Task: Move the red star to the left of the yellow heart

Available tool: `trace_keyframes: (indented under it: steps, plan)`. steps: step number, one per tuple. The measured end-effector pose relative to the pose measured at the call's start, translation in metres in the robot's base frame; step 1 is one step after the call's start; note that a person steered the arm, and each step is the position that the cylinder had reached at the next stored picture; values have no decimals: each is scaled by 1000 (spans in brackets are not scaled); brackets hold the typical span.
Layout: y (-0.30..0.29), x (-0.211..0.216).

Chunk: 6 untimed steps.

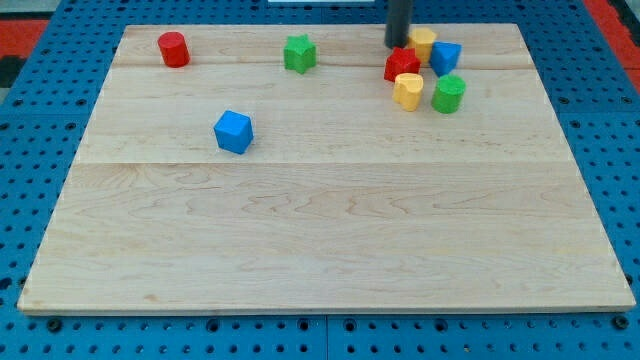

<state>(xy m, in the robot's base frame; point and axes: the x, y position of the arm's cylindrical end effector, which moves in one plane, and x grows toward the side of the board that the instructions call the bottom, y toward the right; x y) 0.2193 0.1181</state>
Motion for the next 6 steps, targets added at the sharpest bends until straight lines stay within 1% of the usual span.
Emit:
trace_keyframes:
  steps: [1,2,4,5,6]
  plan:
    - [31,-17]
    - [31,-17]
    - [-6,-13]
    - [-8,7]
    - [-17,50]
